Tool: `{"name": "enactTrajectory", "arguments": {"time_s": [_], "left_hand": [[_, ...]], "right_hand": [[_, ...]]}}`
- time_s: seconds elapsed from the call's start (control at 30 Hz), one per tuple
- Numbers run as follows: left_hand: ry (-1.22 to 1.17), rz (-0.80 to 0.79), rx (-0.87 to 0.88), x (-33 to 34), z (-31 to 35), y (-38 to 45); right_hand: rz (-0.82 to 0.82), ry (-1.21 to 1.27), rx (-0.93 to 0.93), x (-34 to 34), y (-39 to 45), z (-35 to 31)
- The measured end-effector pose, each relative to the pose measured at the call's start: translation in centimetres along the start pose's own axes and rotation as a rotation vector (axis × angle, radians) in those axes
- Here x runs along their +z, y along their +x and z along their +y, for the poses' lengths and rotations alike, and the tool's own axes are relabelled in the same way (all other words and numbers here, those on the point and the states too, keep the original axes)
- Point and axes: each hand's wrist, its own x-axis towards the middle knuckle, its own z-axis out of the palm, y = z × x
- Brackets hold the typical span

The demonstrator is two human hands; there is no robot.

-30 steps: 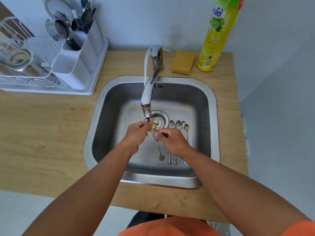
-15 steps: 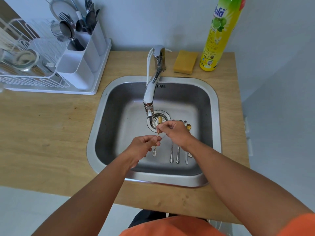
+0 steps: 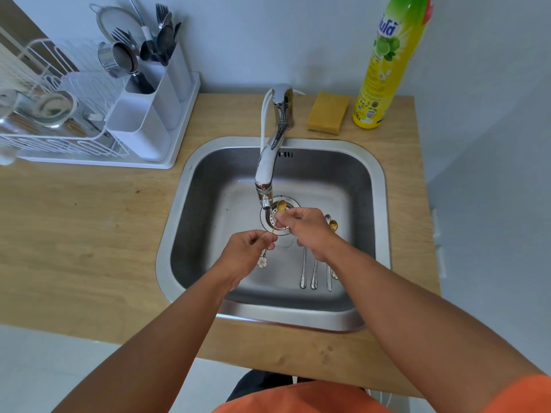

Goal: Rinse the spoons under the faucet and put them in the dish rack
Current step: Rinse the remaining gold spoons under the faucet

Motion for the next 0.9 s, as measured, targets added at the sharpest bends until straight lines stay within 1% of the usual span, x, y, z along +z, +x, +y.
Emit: {"name": "enactTrajectory", "arguments": {"time_s": [0.17,0.37,0.47,0.53,0.73,0.9], "left_hand": [[0.038,0.01,-0.01,-0.3,0.6,0.3],[0.054,-0.013,-0.026,-0.4,-0.1,-0.2],[0.058,-0.003,-0.055,-0.5,0.9,0.3],[0.004,-0.005,-0.084,-0.3,1.9,0.9],[-0.042,-0.079,-0.21,0.3,2.9,1.8],[0.019,-0.113,-0.252,-0.1,2.4,2.0]], "right_hand": [[-0.008,-0.008,0.033,1.4,-0.6,0.8],[0.081,0.049,-0.015,1.0,-0.1,0.1],[0.084,0.064,-0.019,1.1,-0.2,0.2],[0.057,0.039,-0.005,1.3,-0.4,0.3],[0.032,0.063,0.003,0.6,-0.1,0.5],[0.111,0.143,0.076,-0.4,0.7,0.3]]}}
